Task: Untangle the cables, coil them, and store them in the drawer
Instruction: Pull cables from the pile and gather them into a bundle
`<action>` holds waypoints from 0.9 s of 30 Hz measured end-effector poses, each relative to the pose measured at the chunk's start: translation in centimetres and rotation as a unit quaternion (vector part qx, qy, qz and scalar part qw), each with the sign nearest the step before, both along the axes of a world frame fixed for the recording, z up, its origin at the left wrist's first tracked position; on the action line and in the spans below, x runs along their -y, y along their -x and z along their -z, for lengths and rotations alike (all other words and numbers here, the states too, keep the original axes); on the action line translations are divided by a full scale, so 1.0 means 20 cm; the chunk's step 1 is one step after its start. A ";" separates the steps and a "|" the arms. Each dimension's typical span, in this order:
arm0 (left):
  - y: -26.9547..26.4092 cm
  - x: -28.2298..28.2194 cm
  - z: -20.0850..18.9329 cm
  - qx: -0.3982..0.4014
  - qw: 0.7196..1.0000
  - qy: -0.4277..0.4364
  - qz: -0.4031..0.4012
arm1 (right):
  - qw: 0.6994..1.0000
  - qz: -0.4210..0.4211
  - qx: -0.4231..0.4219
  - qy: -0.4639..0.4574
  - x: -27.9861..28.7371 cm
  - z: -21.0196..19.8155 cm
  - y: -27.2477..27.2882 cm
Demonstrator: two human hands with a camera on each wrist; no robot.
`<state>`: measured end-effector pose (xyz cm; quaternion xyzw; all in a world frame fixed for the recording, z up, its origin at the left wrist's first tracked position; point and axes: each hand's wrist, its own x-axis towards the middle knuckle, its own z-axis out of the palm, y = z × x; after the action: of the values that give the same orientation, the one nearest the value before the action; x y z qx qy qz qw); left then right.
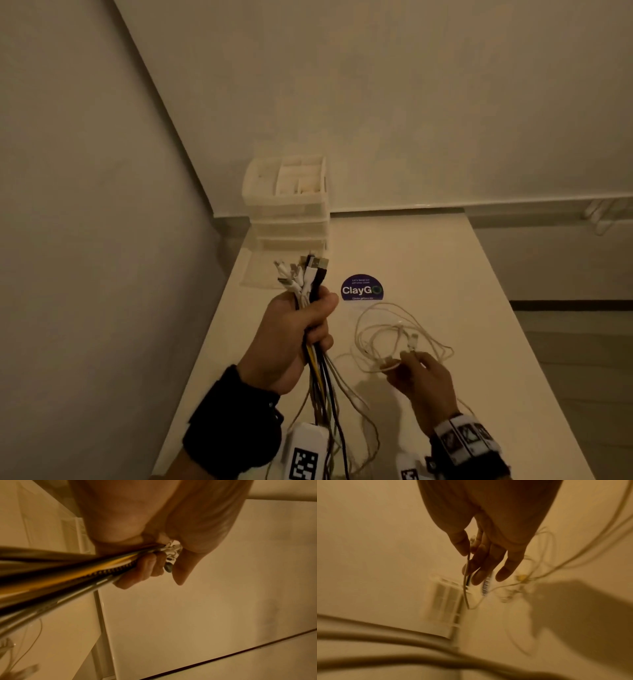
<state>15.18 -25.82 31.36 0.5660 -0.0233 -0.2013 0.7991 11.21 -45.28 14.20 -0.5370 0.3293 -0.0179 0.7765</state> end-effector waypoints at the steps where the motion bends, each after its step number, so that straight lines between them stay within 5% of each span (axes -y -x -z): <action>1: -0.02 0.02 0.02 -0.001 1.000 0.000 -0.005 | 0.998 0.001 0.049 -0.042 0.00 -0.14 0.01; 4: -0.06 0.09 0.05 0.001 1.000 0.004 -0.019 | 0.984 -0.040 0.161 -0.067 -0.03 -0.52 0.02; 9: -0.06 0.22 0.02 0.061 0.998 -0.022 0.017 | 0.960 -0.095 0.253 0.066 -0.19 -0.87 0.02; 19: -0.06 0.34 0.03 0.037 0.999 -0.003 -0.007 | 0.937 -0.072 0.247 0.238 -0.21 -0.88 0.02; 27: -0.15 0.21 -0.01 0.064 0.994 0.049 -0.079 | 0.900 -0.194 0.191 0.341 -0.15 -0.77 0.11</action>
<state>18.12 -30.03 31.51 0.5376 -0.0396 -0.0994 0.8364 9.11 -42.35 29.68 -0.8086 0.0380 -0.0806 0.5815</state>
